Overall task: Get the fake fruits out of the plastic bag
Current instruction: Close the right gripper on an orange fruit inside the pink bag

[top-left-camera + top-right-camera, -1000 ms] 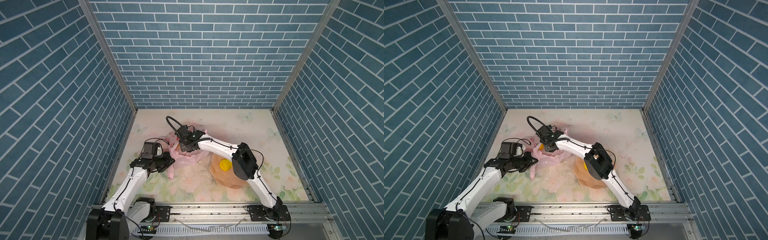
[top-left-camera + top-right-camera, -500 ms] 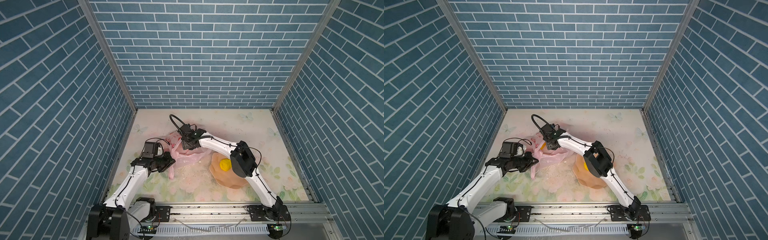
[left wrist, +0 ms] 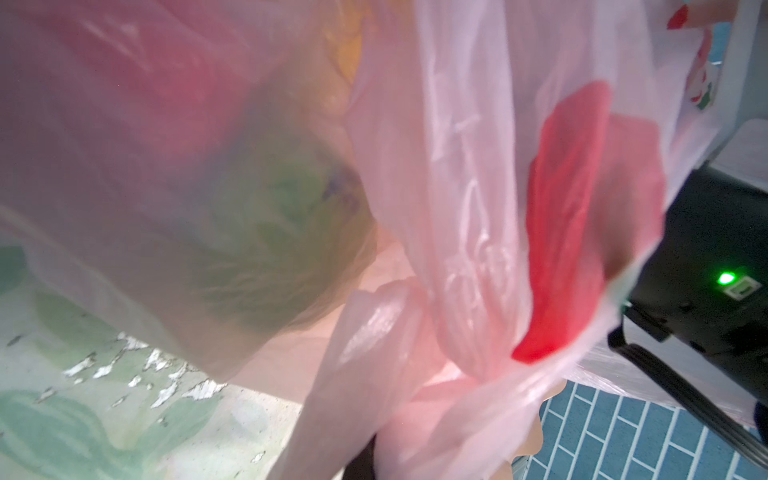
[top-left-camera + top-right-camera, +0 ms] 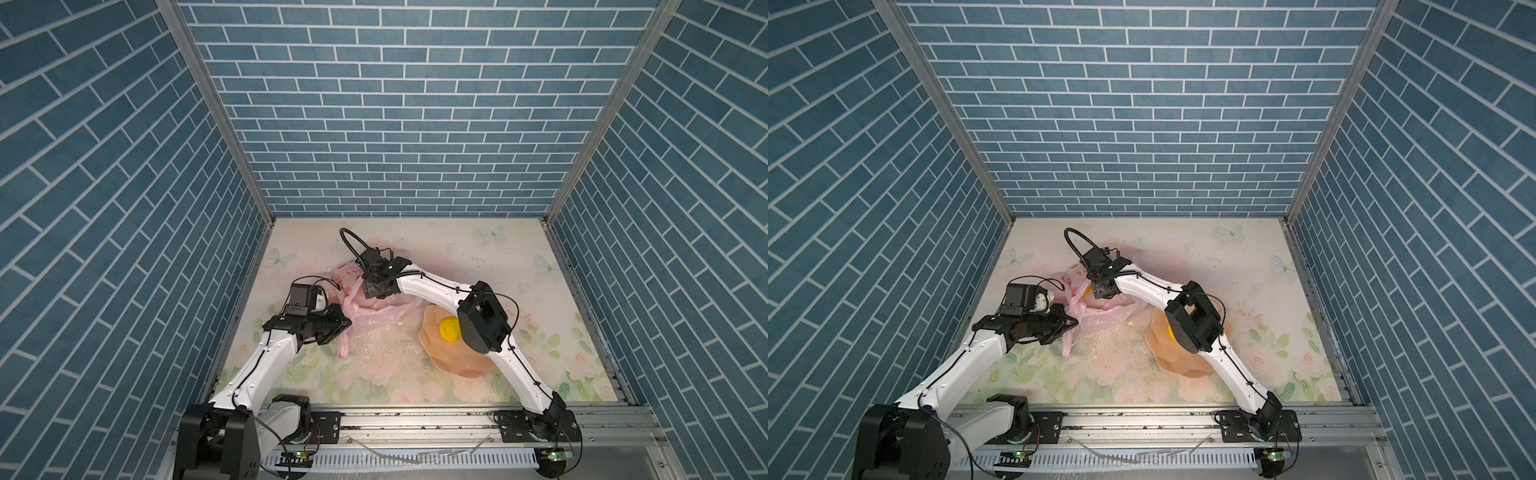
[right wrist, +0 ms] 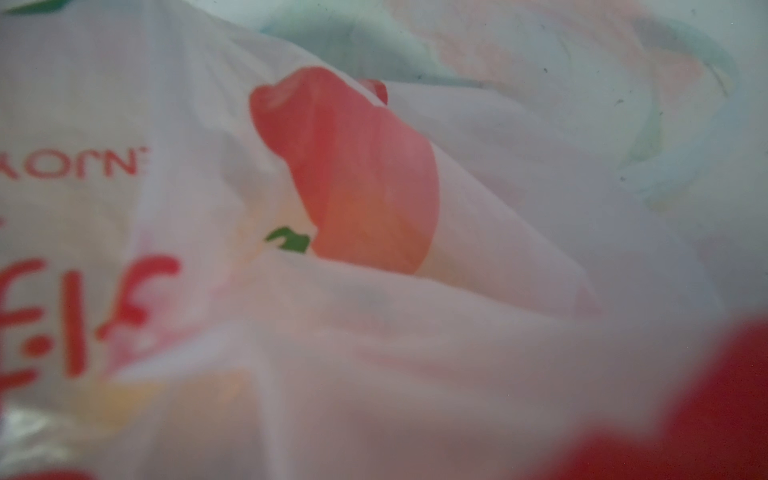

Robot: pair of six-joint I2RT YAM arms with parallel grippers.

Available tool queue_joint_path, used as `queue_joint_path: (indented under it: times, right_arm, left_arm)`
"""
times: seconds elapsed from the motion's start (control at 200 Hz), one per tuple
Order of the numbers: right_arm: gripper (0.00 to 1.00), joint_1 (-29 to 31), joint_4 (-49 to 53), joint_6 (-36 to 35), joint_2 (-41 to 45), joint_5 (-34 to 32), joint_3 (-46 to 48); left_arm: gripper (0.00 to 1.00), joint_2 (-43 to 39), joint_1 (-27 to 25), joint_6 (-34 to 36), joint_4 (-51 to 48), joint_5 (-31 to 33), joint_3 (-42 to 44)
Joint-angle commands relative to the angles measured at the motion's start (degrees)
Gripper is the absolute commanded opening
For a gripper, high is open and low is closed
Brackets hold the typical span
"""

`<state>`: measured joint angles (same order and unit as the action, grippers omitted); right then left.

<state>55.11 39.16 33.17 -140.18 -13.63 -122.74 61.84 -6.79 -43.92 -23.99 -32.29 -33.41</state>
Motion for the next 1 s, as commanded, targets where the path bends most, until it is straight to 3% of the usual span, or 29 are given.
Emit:
queue_joint_path:
  times: [0.0,0.29,0.56,0.995]
  right_arm:
    - [0.77,-1.04,-0.57,1.68,-2.30,0.22,-3.03]
    - [0.64,-1.47,-1.18,1.56,-2.31,1.13,-3.30]
    - [0.49,-1.11,-0.84,-0.62,3.13,3.02,-0.69]
    - [0.45,3.00,0.40,-1.81,13.52,6.72,7.60]
  left_arm:
    - [0.00,0.54,-0.24,1.29,-0.36,-0.14,1.23]
    - [0.00,0.52,-0.22,1.38,-0.44,0.03,1.14]
    - [0.00,2.08,-0.24,1.97,-0.01,2.33,-1.85]
    - [0.00,12.52,-0.16,3.23,4.62,2.76,-9.56]
